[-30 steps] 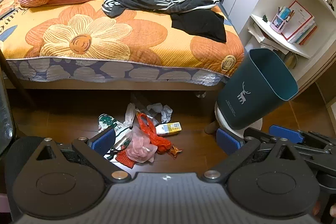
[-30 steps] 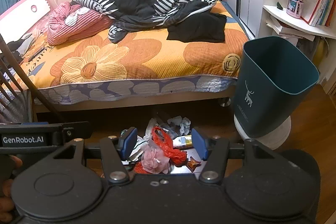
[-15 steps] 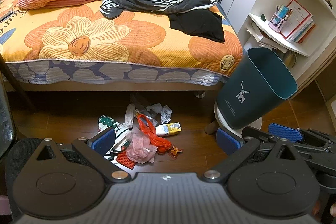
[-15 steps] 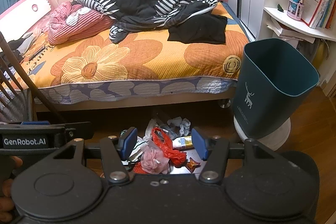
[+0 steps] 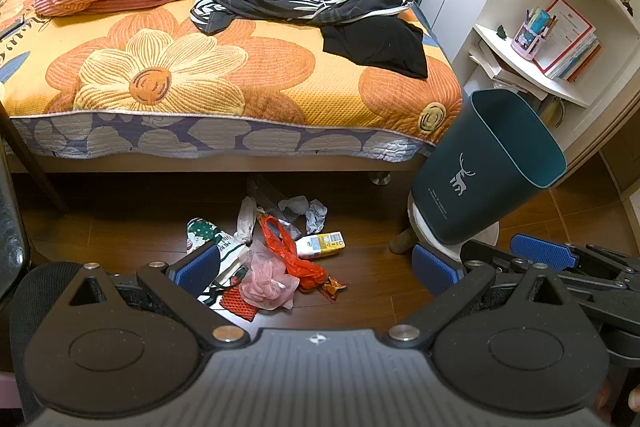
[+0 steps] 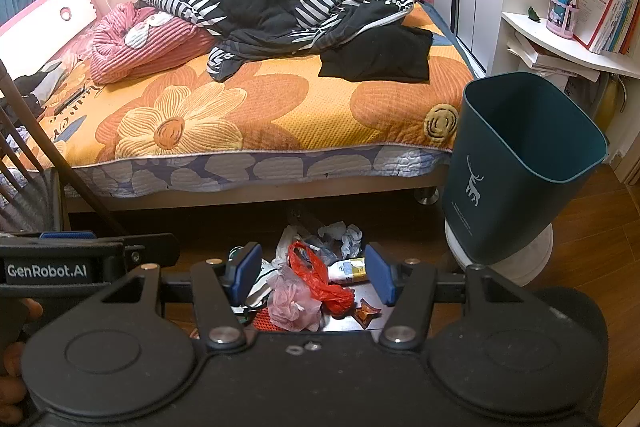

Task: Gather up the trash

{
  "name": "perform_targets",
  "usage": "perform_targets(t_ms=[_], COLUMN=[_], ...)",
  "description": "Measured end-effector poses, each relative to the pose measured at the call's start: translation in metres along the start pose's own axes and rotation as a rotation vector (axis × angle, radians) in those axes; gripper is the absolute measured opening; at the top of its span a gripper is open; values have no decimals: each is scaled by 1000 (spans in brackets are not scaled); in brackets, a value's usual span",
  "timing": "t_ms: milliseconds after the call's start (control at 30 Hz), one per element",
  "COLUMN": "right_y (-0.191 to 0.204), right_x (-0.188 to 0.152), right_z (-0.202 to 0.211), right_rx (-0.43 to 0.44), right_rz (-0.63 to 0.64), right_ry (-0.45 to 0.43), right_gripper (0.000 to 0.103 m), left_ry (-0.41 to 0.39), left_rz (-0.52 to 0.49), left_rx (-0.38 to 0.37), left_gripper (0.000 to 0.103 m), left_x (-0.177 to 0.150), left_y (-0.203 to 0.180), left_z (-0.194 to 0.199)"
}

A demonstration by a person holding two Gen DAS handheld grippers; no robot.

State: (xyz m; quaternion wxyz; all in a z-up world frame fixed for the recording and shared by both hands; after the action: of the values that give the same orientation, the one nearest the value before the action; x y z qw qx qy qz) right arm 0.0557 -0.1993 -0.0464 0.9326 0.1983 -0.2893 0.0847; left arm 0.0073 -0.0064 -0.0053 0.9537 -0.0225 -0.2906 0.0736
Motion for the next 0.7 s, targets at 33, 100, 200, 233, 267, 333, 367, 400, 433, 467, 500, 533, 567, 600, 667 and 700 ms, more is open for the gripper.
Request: perform_targets(t_ms=[33,100,200,233,267,333,367,400,433,467,500,533,567,600,667,700], right_y=[0,0,0,0,0,0,1,0,1,1,1,1,1,0,1,1], right_x=[0,0,0,0,0,0,0,0,0,0,0,0,0,-1,0,0], right_z=[0,0,0,0,0,0,0,0,0,0,0,0,0,0,0,0], right_rx=[0,0,0,0,0,0,0,0,0,0,-1,-1,-1,0,-1,-1], right_rz=[0,0,0,0,0,2,2,2,2,2,2,2,3,5,6,6], right_ry=[0,-1,0,-1,-1,0,0,0,0,0,-1,-1,-2,-3,-3,-4], right_gripper=[57,57,57,57,57,57,57,57,57,57,57,57,57,57,57,57], left_ry=[0,0,0,-1,-1,0,0,0,0,0,1,1,0,-1,-2,-3], left_rz=[0,0,0,0,-1,-1,-1,-2,-2,-1,-2,-2,-2,-3,-4,-4], left_rx=[0,0,0,0,0,0,0,0,0,0,0,0,-1,0,1,1], left_gripper=[103,103,103,103,103,103,103,103,103,103,103,103,103,103,103,103], left_x=[0,0,0,0,0,0,0,0,0,0,0,0,0,0,0,0], left_y=[0,0,0,0,0,0,1,0,1,1,1,1,1,1,0,0], left_z=[0,0,0,0,0,0,0,0,0,0,0,0,0,0,0,0])
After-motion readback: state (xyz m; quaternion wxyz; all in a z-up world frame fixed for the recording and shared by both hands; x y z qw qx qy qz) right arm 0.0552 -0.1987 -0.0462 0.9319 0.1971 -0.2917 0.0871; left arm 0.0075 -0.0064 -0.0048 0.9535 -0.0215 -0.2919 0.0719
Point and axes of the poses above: each gripper's, at about its wrist camera, not at the fingertips, and z roughly against the way its jaws point, y to its left, x to its top, the point moved 2 cm from there along -z, roughly the way its jaws point, and after that the axes turned 11 degrees about -z, right-handed, at the moved point
